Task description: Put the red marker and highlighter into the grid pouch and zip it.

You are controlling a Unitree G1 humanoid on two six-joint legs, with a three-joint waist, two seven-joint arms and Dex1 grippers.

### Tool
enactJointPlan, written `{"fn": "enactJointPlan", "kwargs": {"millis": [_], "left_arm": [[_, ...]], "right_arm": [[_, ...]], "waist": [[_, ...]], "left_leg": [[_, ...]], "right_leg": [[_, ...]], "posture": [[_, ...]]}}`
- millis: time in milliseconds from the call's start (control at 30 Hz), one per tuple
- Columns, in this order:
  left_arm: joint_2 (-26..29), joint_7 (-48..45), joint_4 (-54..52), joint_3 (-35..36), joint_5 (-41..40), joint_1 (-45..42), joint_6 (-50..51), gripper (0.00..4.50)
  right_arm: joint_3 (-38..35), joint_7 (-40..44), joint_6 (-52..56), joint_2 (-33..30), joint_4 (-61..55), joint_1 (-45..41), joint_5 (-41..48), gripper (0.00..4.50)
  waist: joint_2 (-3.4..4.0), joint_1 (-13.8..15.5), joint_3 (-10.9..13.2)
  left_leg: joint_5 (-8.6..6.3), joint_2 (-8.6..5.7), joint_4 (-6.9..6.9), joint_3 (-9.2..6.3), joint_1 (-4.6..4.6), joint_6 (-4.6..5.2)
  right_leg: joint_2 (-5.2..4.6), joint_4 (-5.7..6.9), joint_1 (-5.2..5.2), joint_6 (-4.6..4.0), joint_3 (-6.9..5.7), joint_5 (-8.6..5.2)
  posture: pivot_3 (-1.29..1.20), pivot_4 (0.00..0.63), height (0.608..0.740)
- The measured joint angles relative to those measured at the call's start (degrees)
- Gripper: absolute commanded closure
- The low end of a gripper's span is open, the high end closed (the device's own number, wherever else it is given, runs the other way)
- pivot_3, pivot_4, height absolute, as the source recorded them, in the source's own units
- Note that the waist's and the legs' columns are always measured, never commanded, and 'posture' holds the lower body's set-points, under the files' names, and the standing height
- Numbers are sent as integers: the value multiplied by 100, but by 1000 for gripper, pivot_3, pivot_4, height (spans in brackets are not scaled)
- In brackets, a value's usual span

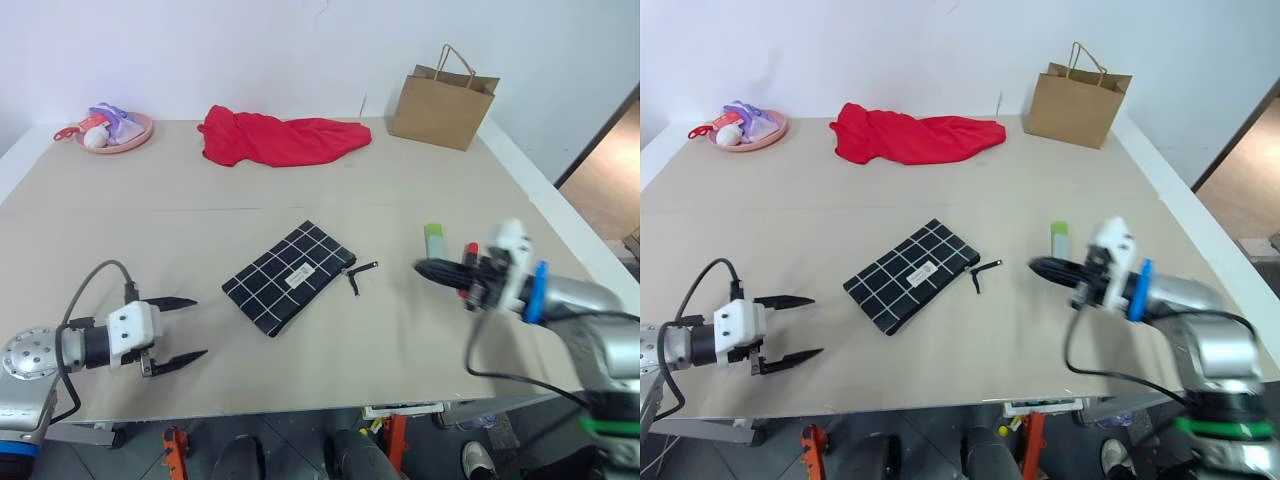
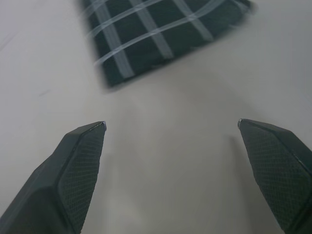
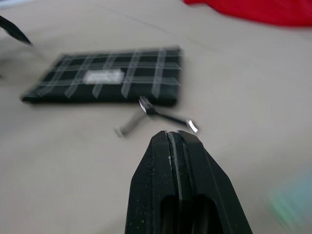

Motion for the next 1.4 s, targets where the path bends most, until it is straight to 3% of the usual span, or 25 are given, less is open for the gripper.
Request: {"fn": "enactJointPlan", "kwargs": {"millis": [233, 500, 567, 933, 1133, 1400], "left_arm": [[-118, 94, -238, -674, 271, -679, -312, 0], [-126, 173, -291, -831, 323, -779, -312, 0], [-143, 187, -351, -1035, 376, -947, -308, 0], [-207, 730, -431, -1509, 1364, -1386, -714, 0], [-523, 1524, -309, -1736, 2024, -1510, -1109, 0], [-786, 1875, -367, -1901, 2152, -1542, -926, 0]], "right_arm": [[1624, -555, -673, 1011, 1020, -1504, -1449, 4444], [1991, -668, -1060, 1127, 1677, -1692, -2065, 4444], [2421, -691, -1492, 1153, 2203, -1966, -2706, 4444], [2822, -746, -2203, 1227, 2546, -2183, -3671, 4444], [2791, -712, -2195, 1231, 2541, -2141, -3690, 4444], [2765, -693, -2167, 1248, 2542, -2136, -3685, 4444]], "waist": [[0, 27, -1], [0, 28, -1], [0, 22, -1], [-3, 14, -5], [-2, 14, -6], [-3, 14, -7]], "left_leg": [[-2, -9, 0, 4, -20, -1], [-8, -22, 7, 10, -67, 8], [-8, -22, 20, 6, -81, 9], [-2, -19, 25, 9, -51, 14], [-2, -20, 22, 17, -8, 14], [-2, -20, 24, 18, -2, 15]], "right_leg": [[-4, 3, -12, -9, 5, 1], [-12, 24, -61, -9, 19, 0], [-8, 63, -85, -13, 18, -2], [-2, 74, -65, -23, 22, 2], [-4, 74, -29, -22, 31, 1], [-4, 74, -22, -20, 32, 1]], "posture": [[0, 150, 740], [0, 150, 740], [0, 150, 740], [0, 150, 740], [0, 150, 740], [0, 150, 740]]}}
